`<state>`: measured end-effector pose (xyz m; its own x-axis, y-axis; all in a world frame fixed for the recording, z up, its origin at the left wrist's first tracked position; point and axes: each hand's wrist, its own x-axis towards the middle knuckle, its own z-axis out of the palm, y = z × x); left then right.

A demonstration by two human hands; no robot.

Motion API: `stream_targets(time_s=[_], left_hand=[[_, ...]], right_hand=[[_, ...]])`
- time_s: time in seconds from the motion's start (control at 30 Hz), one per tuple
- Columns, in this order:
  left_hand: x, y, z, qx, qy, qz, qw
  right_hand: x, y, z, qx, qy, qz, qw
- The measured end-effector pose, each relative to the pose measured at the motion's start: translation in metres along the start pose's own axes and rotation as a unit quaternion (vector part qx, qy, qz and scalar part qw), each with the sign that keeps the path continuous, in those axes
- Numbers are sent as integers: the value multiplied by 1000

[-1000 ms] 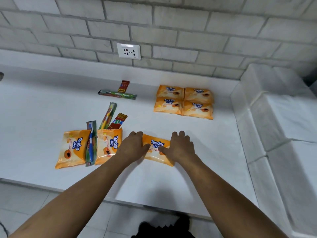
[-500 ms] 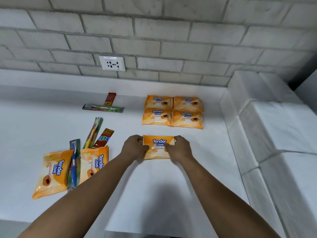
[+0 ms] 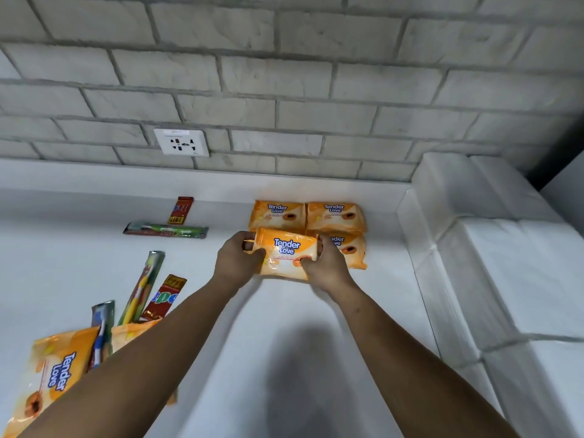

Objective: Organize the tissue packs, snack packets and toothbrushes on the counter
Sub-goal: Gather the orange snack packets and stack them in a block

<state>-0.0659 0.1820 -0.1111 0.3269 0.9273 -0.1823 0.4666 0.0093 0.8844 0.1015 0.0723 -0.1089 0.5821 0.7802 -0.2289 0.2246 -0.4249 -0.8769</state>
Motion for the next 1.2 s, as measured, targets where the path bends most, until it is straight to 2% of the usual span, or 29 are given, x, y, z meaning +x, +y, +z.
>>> stream_targets(time_s=[0.17, 0.3, 0.47, 0.7, 0.97, 1.2], left_hand=[[30, 17, -4, -1, 8, 11, 1000], [51, 27, -5, 26, -17, 33, 999], [73, 33, 1, 137, -56, 59, 987], [97, 39, 10, 241, -78, 50, 966], [106, 40, 15, 270, -82, 46, 958], [105, 45, 18, 284, -143, 49, 947]], right_hand=[[32, -16, -3, -26, 42, -64, 997], [55, -28, -1, -83, 63, -88, 991], [83, -36, 4, -120, 48, -67, 989], [101, -45, 12, -128, 38, -57, 989], [111, -36, 27, -200, 9, -69, 977], [112, -30, 28, -297, 3, -111, 949]])
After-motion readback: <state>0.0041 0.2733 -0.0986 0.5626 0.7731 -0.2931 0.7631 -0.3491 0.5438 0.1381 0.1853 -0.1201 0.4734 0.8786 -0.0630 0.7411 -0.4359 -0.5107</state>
